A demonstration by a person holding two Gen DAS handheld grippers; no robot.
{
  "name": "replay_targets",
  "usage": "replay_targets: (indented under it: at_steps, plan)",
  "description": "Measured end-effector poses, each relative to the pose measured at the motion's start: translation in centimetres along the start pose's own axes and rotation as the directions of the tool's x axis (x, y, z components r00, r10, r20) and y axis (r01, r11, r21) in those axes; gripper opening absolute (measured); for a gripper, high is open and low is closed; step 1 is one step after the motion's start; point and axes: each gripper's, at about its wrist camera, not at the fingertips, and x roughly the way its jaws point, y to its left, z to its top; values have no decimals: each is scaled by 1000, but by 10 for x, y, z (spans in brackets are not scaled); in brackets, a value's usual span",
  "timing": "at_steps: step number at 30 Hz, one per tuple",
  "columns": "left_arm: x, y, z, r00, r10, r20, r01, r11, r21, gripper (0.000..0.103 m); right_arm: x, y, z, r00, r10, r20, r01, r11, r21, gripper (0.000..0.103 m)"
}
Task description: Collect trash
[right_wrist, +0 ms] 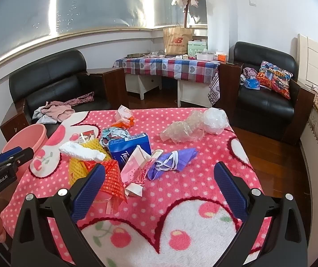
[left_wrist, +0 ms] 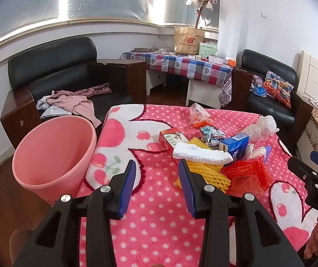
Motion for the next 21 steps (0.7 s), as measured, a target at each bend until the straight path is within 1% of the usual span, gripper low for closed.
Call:
replay_targets:
  at_steps: [21]
  plan:
    - [-1, 1, 0, 1000, 0, 2, 0, 1000, -1, 40, -2, 1, 4, 1000, -2, 12, 2, 1000, 1, 98]
